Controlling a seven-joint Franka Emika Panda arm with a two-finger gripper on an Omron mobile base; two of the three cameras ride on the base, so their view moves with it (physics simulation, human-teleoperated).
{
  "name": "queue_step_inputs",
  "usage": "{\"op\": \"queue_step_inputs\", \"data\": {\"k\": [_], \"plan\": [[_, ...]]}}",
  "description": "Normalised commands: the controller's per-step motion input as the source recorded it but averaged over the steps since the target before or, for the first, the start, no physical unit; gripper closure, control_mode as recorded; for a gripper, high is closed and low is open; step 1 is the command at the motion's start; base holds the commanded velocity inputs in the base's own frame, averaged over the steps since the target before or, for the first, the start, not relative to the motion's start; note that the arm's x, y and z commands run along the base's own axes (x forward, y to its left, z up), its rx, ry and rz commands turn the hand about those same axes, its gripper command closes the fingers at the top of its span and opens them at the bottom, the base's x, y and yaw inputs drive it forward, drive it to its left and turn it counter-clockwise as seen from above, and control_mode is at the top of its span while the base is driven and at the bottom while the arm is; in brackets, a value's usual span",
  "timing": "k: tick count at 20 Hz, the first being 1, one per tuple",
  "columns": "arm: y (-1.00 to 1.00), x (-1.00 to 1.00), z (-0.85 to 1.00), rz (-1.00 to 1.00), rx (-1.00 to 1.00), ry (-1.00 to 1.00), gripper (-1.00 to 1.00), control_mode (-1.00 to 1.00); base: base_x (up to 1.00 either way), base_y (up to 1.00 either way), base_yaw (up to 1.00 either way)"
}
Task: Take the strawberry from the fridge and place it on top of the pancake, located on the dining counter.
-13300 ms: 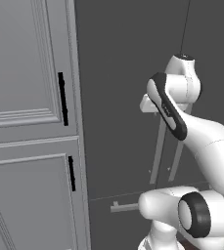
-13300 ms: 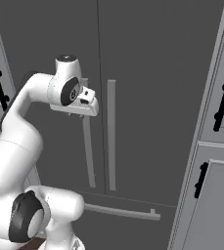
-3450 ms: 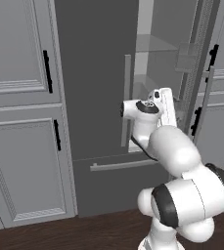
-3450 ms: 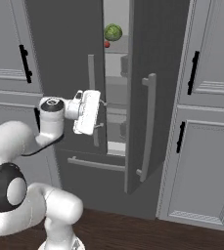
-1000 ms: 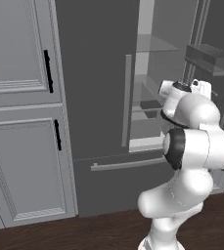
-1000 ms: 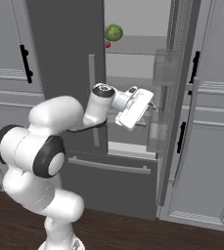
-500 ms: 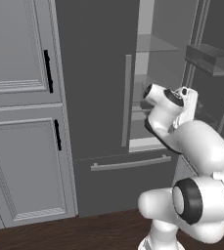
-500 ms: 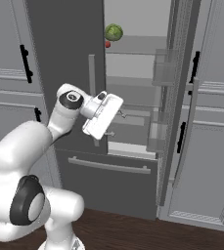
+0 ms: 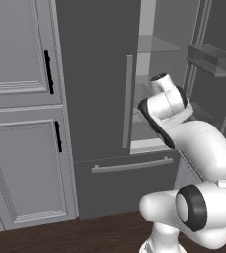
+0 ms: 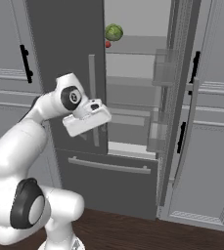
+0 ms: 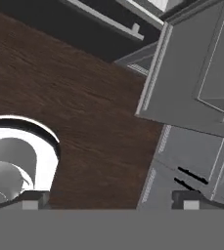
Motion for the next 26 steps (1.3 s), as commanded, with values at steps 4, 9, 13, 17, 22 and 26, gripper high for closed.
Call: {"op": "queue_step_inputs", "data": {"k": [4, 9, 13, 17, 22, 26], "plan": [[0.5, 0.13, -0.17, -0.52, 0.51, -0.42, -1.0, -1.0, 0.0, 0.0, 0.0], [0.55, 0.06, 0.0, -0.4, 0.31, -0.75, -1.0, -1.0, 0.0, 0.0, 0.0], [0.47, 0.54, 0.0, -0.3, 0.22, -0.83, -1.0, -1.0, 0.0, 0.0, 0.0], [0.59, 0.84, 0.05, -0.17, -0.01, -0.61, -1.0, -1.0, 0.0, 0.0, 0.0], [0.39, 0.89, 0.31, 0.0, -0.32, -0.05, -1.0, -1.0, 0.0, 0.0, 0.0], [0.05, 0.61, 0.35, 0.0, -0.12, 0.0, -1.0, -1.0, 0.0, 0.0, 0.0]]}}
